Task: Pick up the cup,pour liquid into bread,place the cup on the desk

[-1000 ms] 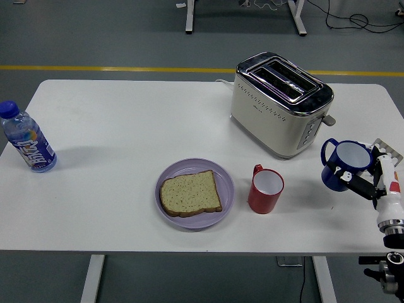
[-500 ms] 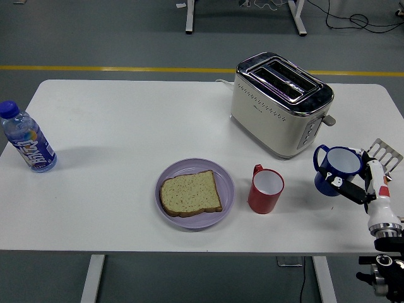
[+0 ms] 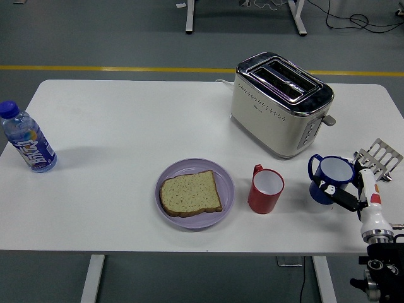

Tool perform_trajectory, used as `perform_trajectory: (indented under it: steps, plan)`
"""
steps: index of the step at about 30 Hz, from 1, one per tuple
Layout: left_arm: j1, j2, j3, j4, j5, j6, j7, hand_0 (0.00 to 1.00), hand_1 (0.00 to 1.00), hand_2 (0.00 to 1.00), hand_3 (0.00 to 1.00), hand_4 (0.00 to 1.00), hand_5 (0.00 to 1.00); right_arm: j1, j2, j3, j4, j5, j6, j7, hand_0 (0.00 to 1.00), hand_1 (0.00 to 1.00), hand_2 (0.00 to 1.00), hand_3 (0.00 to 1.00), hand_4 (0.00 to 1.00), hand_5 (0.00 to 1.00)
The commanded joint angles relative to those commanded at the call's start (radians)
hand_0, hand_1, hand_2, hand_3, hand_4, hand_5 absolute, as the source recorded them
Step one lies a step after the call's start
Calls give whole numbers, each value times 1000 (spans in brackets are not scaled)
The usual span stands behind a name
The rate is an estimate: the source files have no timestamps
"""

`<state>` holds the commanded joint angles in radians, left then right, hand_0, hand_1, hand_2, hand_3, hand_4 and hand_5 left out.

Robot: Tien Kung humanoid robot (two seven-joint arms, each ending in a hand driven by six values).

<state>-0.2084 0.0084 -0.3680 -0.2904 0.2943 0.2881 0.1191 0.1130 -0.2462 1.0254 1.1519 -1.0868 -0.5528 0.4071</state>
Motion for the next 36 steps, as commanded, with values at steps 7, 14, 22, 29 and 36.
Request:
perform_trajectory:
  steps: [7,14,22,29,36]
  plan:
    - [-1,0,0,0,0,0,0,681,683,694,545,252,998,8,5,-19,-17,19,-4,15,362,266,414,413,749,90]
    - [-2,0,1,0,-2,0,0,681,684,694,544,252,998,32,22,-41,-67,42,-10,35,363,271,417,416,742,82]
    - [-2,-1,0,0,-2,1,1,681,684,694,544,252,998,66,38,-56,-121,61,-17,58,363,276,419,418,737,76]
    - [-4,-2,-1,0,-2,1,1,680,684,694,544,252,998,79,49,-59,-152,74,-19,68,362,276,421,420,732,68]
    - [-3,-3,-3,-1,3,0,3,681,684,694,544,252,998,85,56,-63,-178,74,-23,75,363,283,422,422,727,64]
